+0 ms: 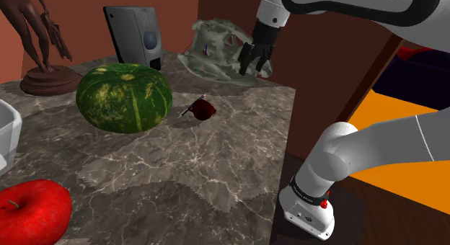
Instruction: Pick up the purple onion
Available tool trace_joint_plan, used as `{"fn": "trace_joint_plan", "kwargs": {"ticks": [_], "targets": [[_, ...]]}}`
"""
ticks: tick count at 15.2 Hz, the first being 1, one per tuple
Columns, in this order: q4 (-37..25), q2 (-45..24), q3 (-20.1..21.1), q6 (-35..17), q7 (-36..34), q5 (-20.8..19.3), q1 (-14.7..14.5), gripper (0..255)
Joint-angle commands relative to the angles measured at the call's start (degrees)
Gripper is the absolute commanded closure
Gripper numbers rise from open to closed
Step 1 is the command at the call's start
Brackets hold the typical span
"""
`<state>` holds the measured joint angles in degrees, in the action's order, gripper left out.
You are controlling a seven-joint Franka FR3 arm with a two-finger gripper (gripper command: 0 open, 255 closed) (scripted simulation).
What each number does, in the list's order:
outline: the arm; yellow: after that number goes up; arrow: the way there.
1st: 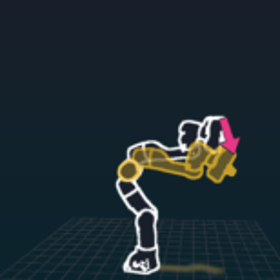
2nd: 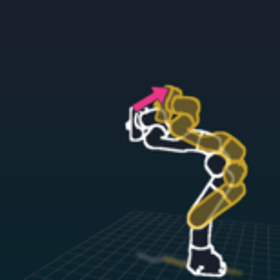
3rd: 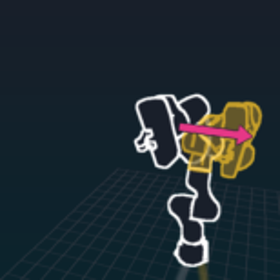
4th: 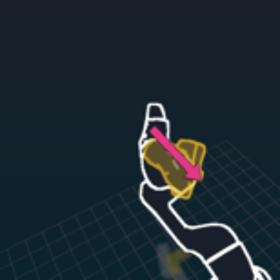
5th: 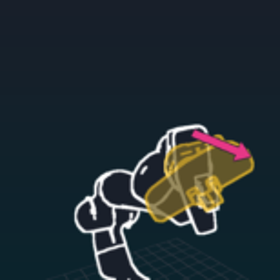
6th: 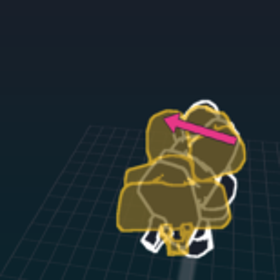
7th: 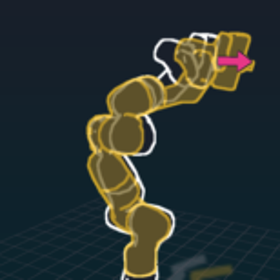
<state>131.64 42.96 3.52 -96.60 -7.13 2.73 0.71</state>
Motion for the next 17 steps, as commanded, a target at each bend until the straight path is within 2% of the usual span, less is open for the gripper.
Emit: {"fn": "trace_joint_plan", "kwargs": {"ticks": [1,17], "targets": [[0.0,0.0,0.0,0.0,0.0,0.0,0.0,0],[7.0,-6.5,13.3,-24.7,1.3,6.2,-11.3,0]]}}
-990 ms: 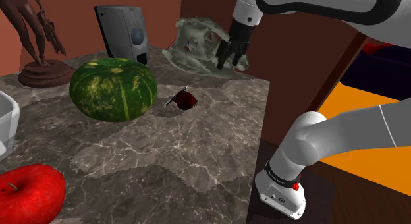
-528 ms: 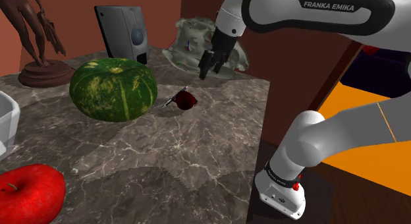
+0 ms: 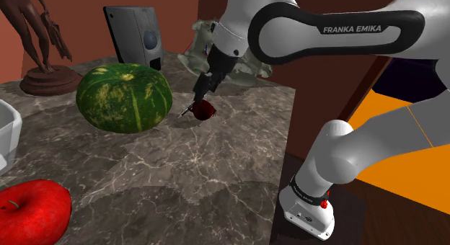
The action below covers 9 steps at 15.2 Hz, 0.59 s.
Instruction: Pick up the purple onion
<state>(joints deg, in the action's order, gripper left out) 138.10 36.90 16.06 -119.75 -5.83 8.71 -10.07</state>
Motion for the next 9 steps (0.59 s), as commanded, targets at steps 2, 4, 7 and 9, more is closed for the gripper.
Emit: {"fn": "trace_joint_plan", "kwargs": {"ticks": [2,4,7,9], "targets": [[2.0,-0.5,0.9,-3.1,0.0,0.4,-0.6,0],[3.4,-0.6,1.2,-4.6,0.0,0.6,-0.7,0],[5.9,-1.1,1.6,-7.5,0.0,0.9,-0.9,0],[5.9,-1.0,1.6,-7.5,0.0,0.9,-0.9,0]]}}
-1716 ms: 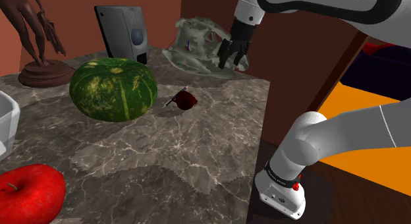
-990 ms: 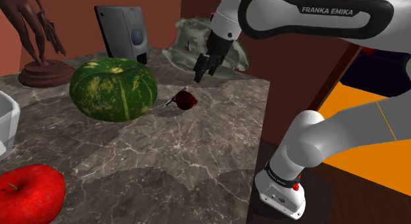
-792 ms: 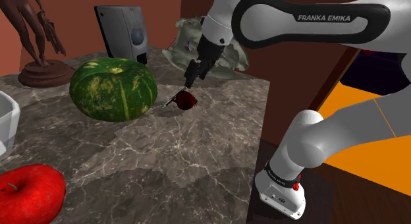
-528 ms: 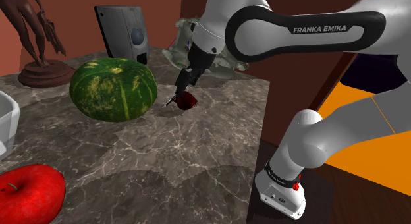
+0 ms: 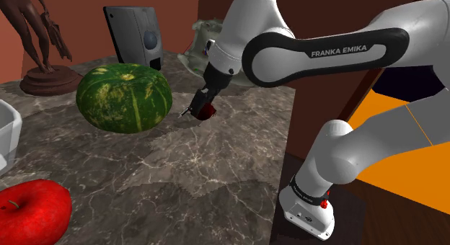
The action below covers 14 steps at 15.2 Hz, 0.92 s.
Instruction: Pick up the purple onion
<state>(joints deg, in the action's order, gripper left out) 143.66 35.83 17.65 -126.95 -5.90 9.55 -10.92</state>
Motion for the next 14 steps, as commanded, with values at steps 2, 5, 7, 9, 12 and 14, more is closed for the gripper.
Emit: {"fn": "trace_joint_plan", "kwargs": {"ticks": [2,5,7,9,12,14], "targets": [[0.2,-0.1,0.1,-0.4,0.0,0.0,0.0,255],[0.2,-0.1,0.1,-0.3,0.0,0.0,0.0,255],[0.2,-0.1,0.1,-0.3,0.0,0.0,0.0,255],[0.2,-0.1,0.1,-0.3,0.0,0.0,0.0,255],[-1.0,0.3,-0.3,1.3,0.1,-0.1,0.1,255],[-2.5,0.5,-0.5,2.9,0.1,-0.3,0.1,255]]}}
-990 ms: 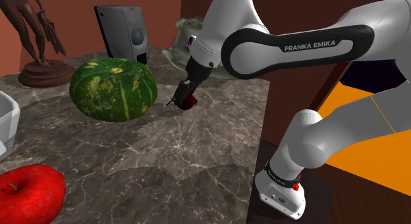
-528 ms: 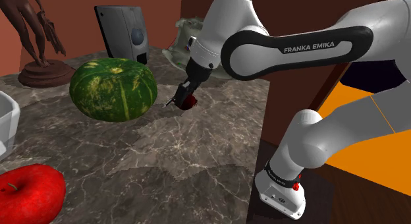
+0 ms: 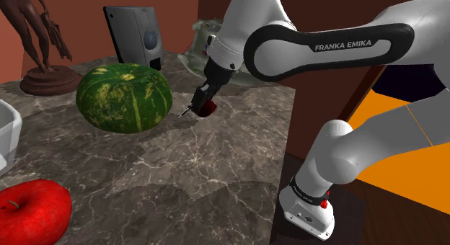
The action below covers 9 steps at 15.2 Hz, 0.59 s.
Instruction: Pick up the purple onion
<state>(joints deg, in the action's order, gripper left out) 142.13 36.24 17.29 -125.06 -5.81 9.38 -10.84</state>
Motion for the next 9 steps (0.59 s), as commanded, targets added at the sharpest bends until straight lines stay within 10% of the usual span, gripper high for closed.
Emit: {"fn": "trace_joint_plan", "kwargs": {"ticks": [1,9], "targets": [[-1.6,0.1,-0.2,1.8,0.0,-0.2,0.1,255],[-7.7,0.2,-1.0,7.9,0.0,-0.9,0.5,255]]}}
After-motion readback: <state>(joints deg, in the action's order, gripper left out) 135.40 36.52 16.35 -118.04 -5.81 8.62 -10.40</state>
